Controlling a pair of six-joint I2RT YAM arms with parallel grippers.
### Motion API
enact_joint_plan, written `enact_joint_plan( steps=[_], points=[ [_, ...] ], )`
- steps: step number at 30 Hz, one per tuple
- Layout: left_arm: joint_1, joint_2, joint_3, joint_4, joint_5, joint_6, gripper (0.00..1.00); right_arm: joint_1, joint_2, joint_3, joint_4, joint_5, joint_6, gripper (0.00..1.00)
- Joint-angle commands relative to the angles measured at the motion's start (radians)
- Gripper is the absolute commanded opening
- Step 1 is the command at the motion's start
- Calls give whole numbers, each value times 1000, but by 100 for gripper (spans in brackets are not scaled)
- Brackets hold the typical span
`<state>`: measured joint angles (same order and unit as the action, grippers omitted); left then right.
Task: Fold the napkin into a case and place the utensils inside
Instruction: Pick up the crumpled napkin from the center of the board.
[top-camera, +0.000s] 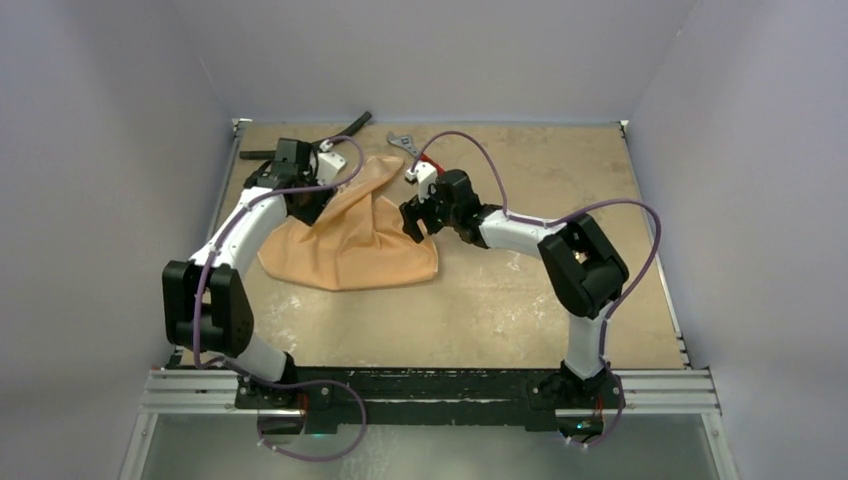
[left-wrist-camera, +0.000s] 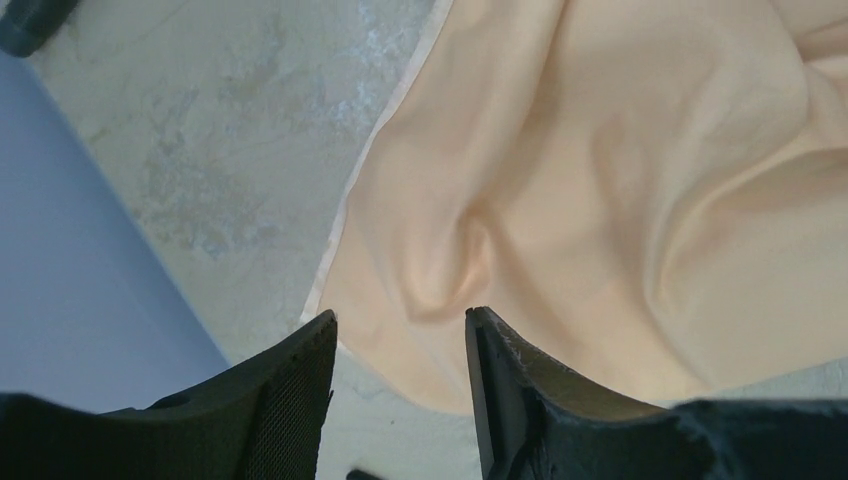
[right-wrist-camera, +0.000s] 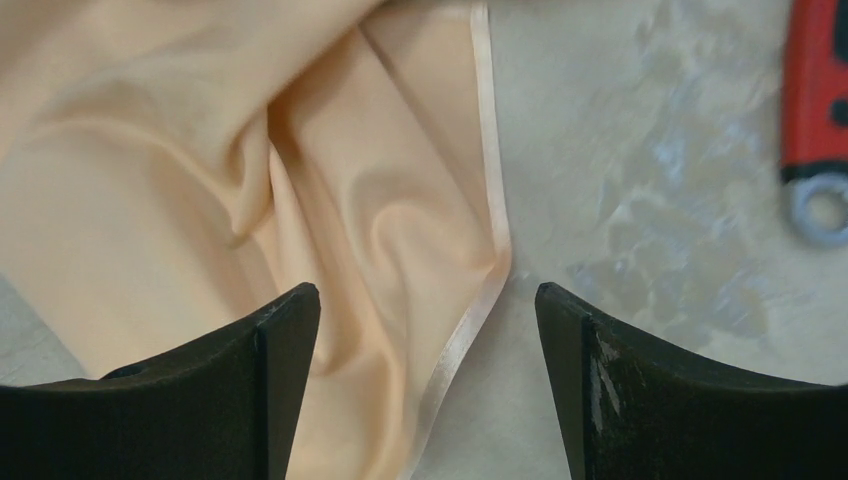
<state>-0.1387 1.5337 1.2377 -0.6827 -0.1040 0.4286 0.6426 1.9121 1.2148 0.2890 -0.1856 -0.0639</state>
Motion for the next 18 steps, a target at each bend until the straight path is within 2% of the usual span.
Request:
enact_joint_plan(
  steps=[1,7,9,13,18],
  points=[
    [9,110,42,75,97,-38,50,-7,24,6,-71,-15,143,80],
    [-45,273,223,79,215,-83,50,-23,26,10,-56,10,193,76],
    [-70,334,291,83,223,-98,50,-28,24,0,-35,-7,214,69],
    [-107,454,412,73,217,-120,50,-49,27,-18,-5,-88,271,47],
    [-119,562,460,55,174,-123,46,-69,-2,-77,38,-150,318,39]
  ],
)
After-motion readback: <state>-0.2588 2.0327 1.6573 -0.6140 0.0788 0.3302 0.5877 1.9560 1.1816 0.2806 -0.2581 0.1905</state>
